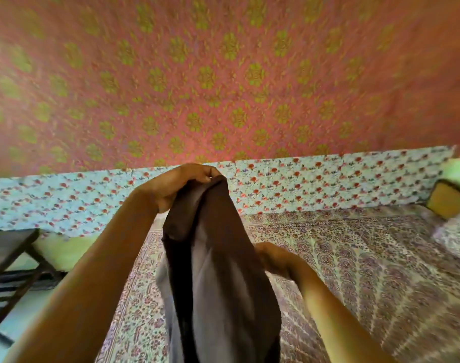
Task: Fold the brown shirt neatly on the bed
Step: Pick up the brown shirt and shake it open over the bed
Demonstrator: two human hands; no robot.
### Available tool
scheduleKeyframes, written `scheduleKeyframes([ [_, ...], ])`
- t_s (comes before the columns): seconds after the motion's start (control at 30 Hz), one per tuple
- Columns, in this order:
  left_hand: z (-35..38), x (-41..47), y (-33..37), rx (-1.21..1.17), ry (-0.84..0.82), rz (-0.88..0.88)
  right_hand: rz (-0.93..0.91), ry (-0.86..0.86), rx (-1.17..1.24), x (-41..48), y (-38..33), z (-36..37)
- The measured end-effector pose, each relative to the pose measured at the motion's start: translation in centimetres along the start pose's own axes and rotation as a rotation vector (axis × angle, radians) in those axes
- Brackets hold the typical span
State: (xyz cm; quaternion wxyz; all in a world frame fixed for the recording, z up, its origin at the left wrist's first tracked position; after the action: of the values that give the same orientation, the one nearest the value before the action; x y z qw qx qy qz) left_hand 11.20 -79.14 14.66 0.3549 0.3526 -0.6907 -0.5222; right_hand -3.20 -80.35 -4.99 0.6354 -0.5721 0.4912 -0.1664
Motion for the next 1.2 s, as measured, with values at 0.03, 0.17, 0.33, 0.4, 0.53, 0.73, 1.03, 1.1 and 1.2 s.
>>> scheduleKeyframes([
  [0.03,0.4,-0.6,0.5,0.014,-0.003,-0.003,0.017,0.012,0.048,-1.5,-0.1,-0.3],
  [0.17,3.9,-2.2,3.5,0.103,-0.058,0.036,-0.028,0.093,0.049,-5.0,0.2,-1.1],
  [0.33,9.8,-3.9,8.5,0.163,-0.126,0.144,-0.078,0.126,0.259,-7.3,0.3,0.7],
  [0.4,11.0,-4.5,9.9,0.181,-0.085,0.181,-0.075,0.075,0.336,-8.8,0.9,1.9],
  [0.53,10.8,-5.8,11.4,0.244,0.132,0.195,-0.066,0.031,0.215,-13.2,3.8,1.6],
  [0.73,10.5,-9.0,10.9,0.517,0.313,0.095,-0.276,0.564,0.185,-21.5,5.4,-11.2],
  [1.03,14.6,-12.8,7.4,0.926,0.013,-0.229,-0.626,1.335,-0.227,-36.6,-1.9,-17.8],
  [1.1,14.1,-13.4,9.5,0.768,0.141,-0.059,-0.646,1.295,-0.197,-38.6,-2.2,-18.0],
  [1.2,13.5,-14.4,10.6,0.364,0.212,0.107,-0.565,1.114,-0.114,-40.0,-2.2,-18.3],
])
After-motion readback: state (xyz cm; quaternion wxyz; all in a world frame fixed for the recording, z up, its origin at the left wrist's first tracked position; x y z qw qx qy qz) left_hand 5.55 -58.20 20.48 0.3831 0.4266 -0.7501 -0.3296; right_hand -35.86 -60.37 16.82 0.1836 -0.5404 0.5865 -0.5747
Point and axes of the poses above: each hand's wrist, its own x-axis towards the middle knuckle, its own z-axis out of the palm, y = z × x, the point moved 8 cm from there along x, towards the middle knuckle, and after that the axes turned 10 degrees about z, right-handed, at the moved point
